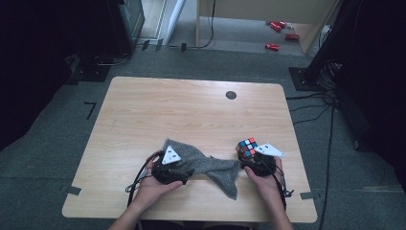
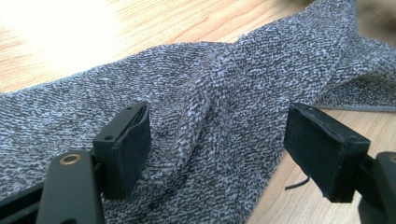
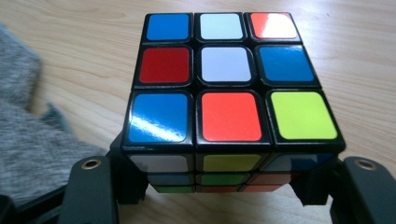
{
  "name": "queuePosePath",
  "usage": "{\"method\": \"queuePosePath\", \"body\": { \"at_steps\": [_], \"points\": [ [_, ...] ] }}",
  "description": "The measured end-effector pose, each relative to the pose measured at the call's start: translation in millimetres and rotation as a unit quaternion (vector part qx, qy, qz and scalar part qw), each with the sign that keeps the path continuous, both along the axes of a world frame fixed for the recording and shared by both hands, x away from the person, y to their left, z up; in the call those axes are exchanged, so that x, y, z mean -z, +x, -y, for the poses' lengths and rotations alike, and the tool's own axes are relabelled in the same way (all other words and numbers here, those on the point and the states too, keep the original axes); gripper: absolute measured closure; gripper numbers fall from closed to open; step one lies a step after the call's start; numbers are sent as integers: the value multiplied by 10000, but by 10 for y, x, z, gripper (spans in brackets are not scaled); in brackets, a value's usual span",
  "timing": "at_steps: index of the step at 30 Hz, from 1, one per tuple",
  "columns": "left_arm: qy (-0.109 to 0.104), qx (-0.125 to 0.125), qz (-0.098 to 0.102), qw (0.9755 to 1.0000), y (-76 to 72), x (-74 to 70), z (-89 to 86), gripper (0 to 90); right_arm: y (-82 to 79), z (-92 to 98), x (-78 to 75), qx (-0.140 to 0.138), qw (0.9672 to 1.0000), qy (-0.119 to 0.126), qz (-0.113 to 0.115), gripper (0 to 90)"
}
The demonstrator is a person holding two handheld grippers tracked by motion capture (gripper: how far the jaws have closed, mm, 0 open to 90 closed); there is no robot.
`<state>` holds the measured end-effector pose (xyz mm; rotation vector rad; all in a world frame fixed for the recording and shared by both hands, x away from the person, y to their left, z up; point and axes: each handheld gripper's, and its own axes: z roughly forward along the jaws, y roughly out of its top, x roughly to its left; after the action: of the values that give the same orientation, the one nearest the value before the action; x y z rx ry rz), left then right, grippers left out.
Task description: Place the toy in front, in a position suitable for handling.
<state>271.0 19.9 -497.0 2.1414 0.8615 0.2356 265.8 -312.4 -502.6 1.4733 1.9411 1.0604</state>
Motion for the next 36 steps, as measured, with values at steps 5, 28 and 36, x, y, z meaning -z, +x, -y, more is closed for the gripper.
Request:
{"method": "queuePosePath", "body": {
  "at_steps": [5, 28, 36],
  "points": [
    [39, -13, 32, 10000, 1, 7, -4, 219, -62, -92, -103, -203, 9998, -2, 93, 347],
    [182, -374, -31, 9991, 538, 143, 583, 572, -283, -503, -282, -819, 9965, -75, 170, 346],
    [-89, -793, 58, 9968, 600, -2, 386, 365, -339, -730, -251, -1153, 9931, -150, 139, 346]
  ]
}}
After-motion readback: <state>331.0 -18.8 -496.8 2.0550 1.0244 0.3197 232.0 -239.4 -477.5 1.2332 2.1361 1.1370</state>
